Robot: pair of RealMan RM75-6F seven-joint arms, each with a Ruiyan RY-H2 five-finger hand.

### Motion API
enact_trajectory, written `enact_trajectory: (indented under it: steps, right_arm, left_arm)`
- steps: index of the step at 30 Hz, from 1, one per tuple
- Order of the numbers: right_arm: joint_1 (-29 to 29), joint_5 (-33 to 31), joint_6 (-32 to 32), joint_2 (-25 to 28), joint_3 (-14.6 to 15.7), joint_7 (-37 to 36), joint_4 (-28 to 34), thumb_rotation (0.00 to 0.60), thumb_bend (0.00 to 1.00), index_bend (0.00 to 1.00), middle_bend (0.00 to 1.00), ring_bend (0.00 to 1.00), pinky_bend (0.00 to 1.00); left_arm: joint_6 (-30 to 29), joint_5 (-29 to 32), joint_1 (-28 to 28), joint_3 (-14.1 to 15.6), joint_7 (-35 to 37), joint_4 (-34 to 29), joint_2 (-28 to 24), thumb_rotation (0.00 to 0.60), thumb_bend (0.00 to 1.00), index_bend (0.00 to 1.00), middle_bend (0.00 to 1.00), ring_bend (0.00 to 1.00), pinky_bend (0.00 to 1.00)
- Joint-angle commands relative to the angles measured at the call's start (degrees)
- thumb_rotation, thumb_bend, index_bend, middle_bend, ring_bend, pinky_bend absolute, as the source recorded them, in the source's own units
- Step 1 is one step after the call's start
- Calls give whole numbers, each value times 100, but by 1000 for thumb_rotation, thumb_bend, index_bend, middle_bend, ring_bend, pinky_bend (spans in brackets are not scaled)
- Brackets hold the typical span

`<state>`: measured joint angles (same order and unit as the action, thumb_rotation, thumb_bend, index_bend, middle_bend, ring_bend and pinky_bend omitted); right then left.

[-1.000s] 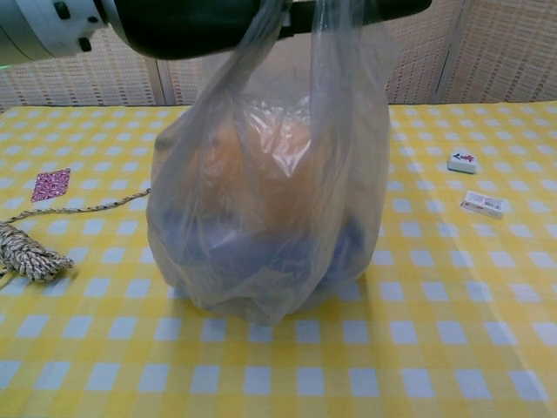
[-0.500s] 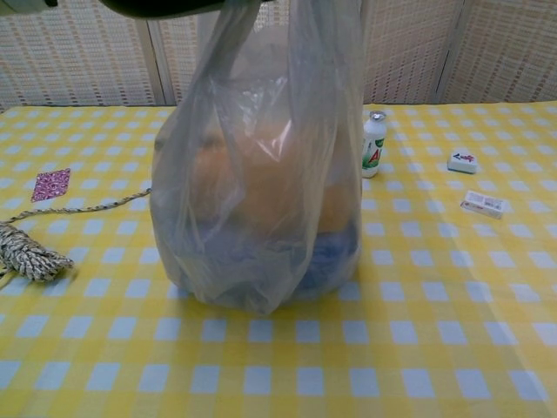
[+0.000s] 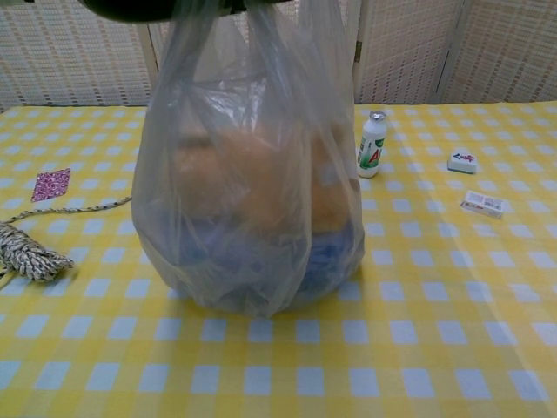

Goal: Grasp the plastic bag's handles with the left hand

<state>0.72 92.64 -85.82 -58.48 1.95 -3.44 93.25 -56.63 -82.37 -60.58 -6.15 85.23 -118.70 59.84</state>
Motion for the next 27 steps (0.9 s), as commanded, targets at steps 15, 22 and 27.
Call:
enact_trajectory:
  steps: [15,22,27]
  right_arm:
    - [-18,174,-50,39,85,-34,39,600,301,0,0,0,0]
    - [-52,313,-164,93,134,-175,21,600,301,0,0,0,0]
    - [-46,372,-166,106,161,-229,6,600,301,0,0,0,0]
  left_arm:
    - [-14,-471,697,-473,464,-686,-992,600,544,519,826,801,892]
    - [-185,-231,803,-1000,561,-1065,-1703,600,539,526,826,802,892]
    - [-20,294,720,-1583,900,-1205,-2365,600,539,526,826,802,892]
